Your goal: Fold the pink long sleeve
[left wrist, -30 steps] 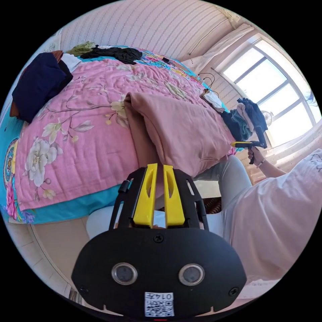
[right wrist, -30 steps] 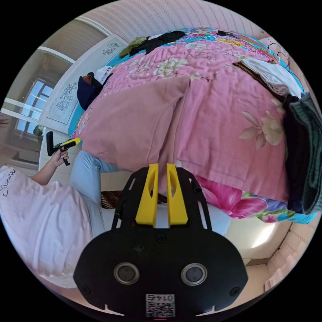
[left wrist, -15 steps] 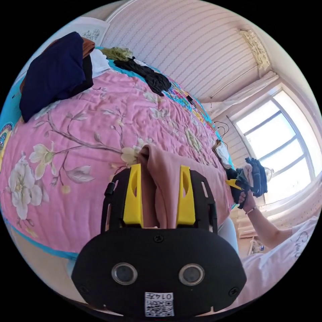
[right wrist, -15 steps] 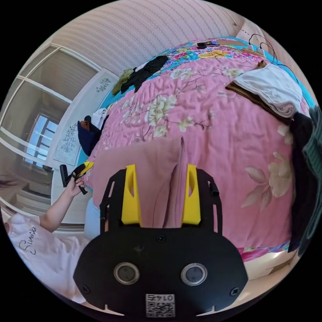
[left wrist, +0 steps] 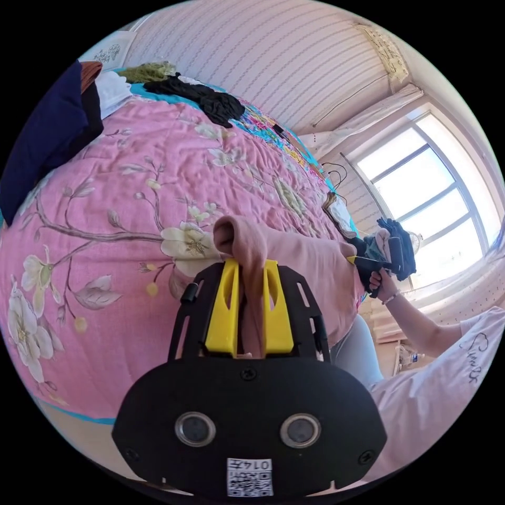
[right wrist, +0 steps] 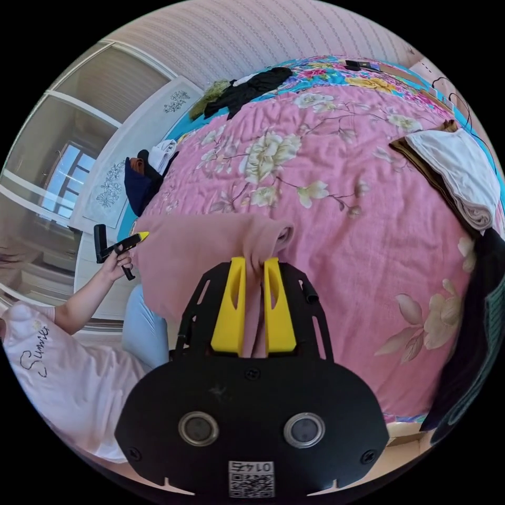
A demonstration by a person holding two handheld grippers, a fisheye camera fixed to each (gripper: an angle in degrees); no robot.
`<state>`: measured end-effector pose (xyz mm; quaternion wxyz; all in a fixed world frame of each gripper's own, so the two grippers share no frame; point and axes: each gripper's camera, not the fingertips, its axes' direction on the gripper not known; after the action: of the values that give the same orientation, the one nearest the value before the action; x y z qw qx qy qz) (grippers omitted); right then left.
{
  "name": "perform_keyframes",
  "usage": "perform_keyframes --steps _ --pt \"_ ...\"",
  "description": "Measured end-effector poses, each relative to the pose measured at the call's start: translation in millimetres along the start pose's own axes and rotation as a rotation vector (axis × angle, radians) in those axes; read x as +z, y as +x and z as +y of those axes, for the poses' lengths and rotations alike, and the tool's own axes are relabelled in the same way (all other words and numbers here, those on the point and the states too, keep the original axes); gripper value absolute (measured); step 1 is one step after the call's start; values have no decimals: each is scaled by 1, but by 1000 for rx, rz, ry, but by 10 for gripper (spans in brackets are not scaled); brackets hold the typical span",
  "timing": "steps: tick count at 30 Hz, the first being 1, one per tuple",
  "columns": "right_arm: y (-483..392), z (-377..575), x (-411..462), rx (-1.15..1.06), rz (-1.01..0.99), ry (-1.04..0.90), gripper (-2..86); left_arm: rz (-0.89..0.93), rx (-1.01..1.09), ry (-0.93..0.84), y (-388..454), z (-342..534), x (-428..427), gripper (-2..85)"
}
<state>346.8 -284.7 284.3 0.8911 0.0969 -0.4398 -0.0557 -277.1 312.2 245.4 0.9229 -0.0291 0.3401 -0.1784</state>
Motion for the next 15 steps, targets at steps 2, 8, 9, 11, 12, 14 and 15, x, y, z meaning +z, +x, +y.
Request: perform_keyframes --steps 2,8,9,11,12,14,15 --pt "-3 1 -10 4 -57 60 46 7 17 20 11 2 -14 66" --pt "-26 -25 -44 -90 -117 209 50 38 102 214 50 -22 -75 68" --pt "-26 -32 -46 -88 -129 217 53 27 101 231 52 -27 -79 73" --pt "-21 -59 -35 -46 -141 207 72 -74 59 237 50 -48 -70 92" --pt "-18 -65 -28 -31 -121 193 74 -105 53 229 47 -51 -63 97" --pt "-9 -77 5 82 18 114 67 -221 -54 118 26 -54 -31 92" --pt "-8 -76 11 110 39 105 64 -234 -88 91 21 -52 -26 89"
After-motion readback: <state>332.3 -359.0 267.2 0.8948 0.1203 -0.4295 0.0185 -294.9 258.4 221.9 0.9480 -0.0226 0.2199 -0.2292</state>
